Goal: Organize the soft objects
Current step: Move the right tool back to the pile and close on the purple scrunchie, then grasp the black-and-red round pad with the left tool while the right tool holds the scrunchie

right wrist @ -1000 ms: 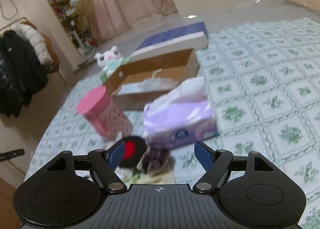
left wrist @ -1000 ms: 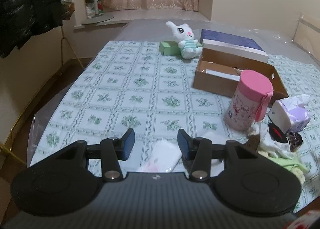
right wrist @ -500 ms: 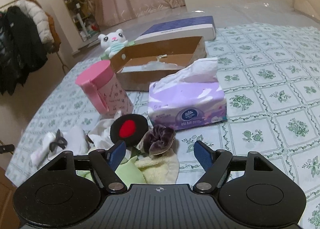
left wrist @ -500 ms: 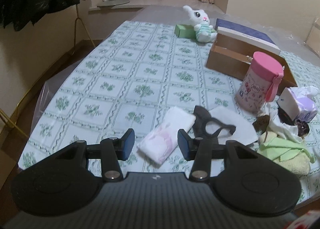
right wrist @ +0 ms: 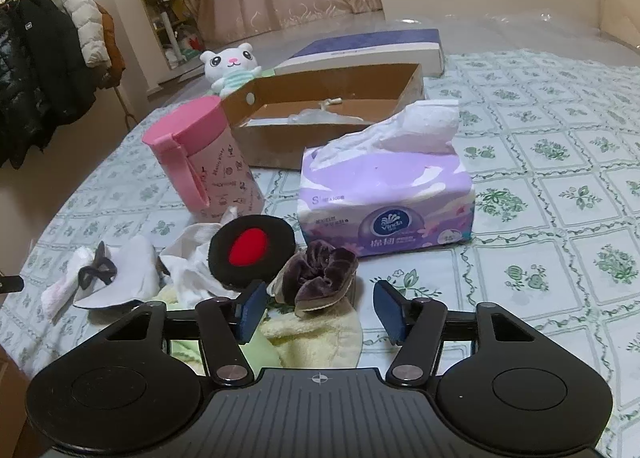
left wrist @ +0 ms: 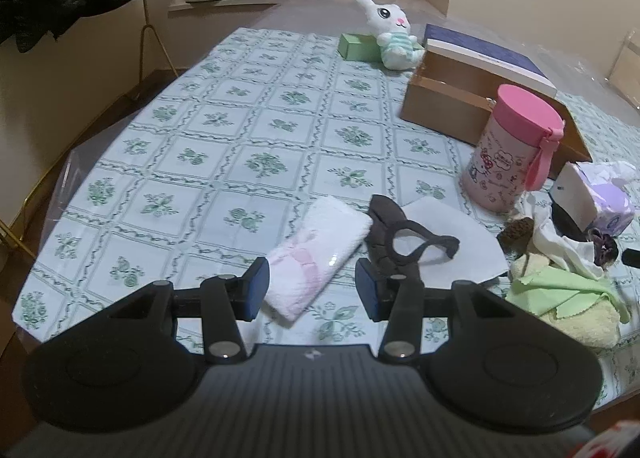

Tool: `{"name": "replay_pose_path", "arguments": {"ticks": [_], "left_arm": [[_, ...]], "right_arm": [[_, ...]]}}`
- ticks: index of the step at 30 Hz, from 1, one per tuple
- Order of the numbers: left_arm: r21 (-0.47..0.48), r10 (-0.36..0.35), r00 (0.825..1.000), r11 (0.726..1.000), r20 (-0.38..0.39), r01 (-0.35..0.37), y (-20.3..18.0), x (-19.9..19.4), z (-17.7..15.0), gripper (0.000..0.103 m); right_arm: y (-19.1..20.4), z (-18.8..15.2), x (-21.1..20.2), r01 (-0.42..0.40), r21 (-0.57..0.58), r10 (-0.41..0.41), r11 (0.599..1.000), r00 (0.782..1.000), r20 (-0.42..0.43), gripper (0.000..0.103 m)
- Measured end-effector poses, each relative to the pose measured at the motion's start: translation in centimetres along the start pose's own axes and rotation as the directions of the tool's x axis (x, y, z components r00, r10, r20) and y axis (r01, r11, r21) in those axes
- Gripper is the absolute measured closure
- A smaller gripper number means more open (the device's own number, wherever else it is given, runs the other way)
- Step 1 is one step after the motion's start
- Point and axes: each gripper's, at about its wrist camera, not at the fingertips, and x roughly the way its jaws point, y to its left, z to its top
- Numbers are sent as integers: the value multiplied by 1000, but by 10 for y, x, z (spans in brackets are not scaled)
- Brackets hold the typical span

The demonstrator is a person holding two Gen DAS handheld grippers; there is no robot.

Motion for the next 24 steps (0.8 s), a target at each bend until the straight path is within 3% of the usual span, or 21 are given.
{"name": "replay_pose_path", "arguments": {"ticks": [14,17,19,21,24], "left_arm": [[44,-88,996,995,-28,89,-46,26,3,58],[63,-118,993,991,-32,120,-60,30,5,58],[85,-146,989,985,-35,148,-72,32,6,58],[109,-178,983,978,-36,181,-87,34,6,58],[159,-226,974,961,-30,228,-112,35,7,59]], "right_arm": [[1,3,39,-3,0,3,1000,1000,-14,45],[1,1,43,5,-11,-5,1000,1000,-11,55],[1,0,44,11,-33,-11,999,1000,-8,70],[0,-2,41,11,-43,-11,999,1000,7,78],[-3,-2,31,-3,-38,4,999,1000,31,82]]}}
